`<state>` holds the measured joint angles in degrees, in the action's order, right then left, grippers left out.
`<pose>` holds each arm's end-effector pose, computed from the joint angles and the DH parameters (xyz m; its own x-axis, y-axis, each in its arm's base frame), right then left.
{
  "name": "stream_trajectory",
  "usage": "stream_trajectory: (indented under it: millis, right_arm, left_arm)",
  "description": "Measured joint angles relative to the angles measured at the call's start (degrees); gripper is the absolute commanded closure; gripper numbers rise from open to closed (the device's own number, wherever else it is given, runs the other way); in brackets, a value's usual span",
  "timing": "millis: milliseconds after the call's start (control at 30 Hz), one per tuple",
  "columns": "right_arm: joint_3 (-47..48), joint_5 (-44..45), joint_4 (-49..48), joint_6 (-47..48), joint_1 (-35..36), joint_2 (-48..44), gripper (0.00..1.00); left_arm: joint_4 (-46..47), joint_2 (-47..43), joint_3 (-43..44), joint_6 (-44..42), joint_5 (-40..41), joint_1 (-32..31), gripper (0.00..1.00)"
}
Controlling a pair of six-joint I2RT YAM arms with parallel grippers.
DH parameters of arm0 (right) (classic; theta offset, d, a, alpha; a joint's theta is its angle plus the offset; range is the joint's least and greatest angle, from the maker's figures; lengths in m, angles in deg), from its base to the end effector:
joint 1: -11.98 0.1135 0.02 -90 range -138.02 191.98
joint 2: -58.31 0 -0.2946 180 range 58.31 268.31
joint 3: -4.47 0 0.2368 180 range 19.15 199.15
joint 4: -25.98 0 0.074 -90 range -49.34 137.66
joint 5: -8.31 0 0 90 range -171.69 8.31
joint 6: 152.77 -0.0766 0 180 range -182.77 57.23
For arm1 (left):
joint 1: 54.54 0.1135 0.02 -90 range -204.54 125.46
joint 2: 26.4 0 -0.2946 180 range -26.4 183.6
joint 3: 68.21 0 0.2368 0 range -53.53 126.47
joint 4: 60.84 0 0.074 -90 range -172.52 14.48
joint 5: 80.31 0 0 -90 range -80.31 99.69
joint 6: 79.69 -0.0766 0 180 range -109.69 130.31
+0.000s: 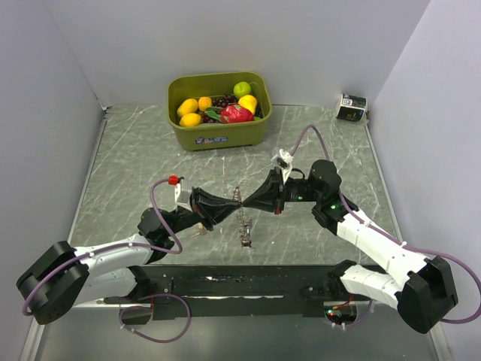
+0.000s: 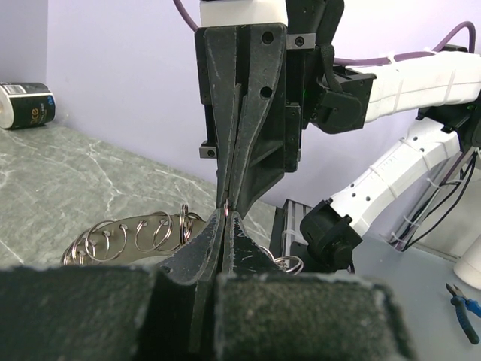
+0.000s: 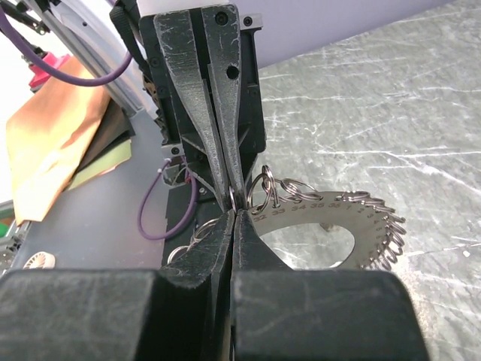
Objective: Put the keys on the keyring
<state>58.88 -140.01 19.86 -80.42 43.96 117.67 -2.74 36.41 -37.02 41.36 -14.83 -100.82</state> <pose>0.1521 0.1718 0.3489 -0.2866 0.0087 -0.9580 -0.9580 -0.0082 0.2866 0.1261 -0.1778 0.3155 -0.2076 -0.4619 -0.8623 0.9422 0.1425 -0.3031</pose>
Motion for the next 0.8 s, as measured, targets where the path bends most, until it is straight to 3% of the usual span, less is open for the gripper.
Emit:
stream_trajectory:
  millis: [33,200,367,433,600,800]
  right_arm:
    - [0.02,0.00,0.24,0.48,0.02,-0.04,1.00]
    - [0.87,0.13,4.02,4.26,0.39,-0.68,1.00]
    - [1.75,1.36,12.04,9.14,0.39,-0.63,1.00]
    - [2.23,1.99,14.71,10.86,0.39,-0.63,1.00]
    - [3.50,3.06,19.41,14.12,0.39,-0.63,1.00]
    - [4.35,4.83,23.96,17.53,0.39,-0.66,1.00]
  left_arm:
    - [-0.22,-0.22,0.00,-0.17,-0.09,0.00,0.94]
    - [-5.31,-5.86,1.03,-3.69,-0.22,-0.22,0.63]
    - [-19.71,-18.05,9.20,-11.67,0.72,-0.28,0.32]
    - [-27.39,-21.20,13.07,-15.19,1.70,-0.31,0.26]
    - [-47.21,-21.42,24.61,-22.95,0.74,-0.31,0.24]
    - [-70.71,-12.07,38.45,-32.74,-5.53,-0.31,0.28]
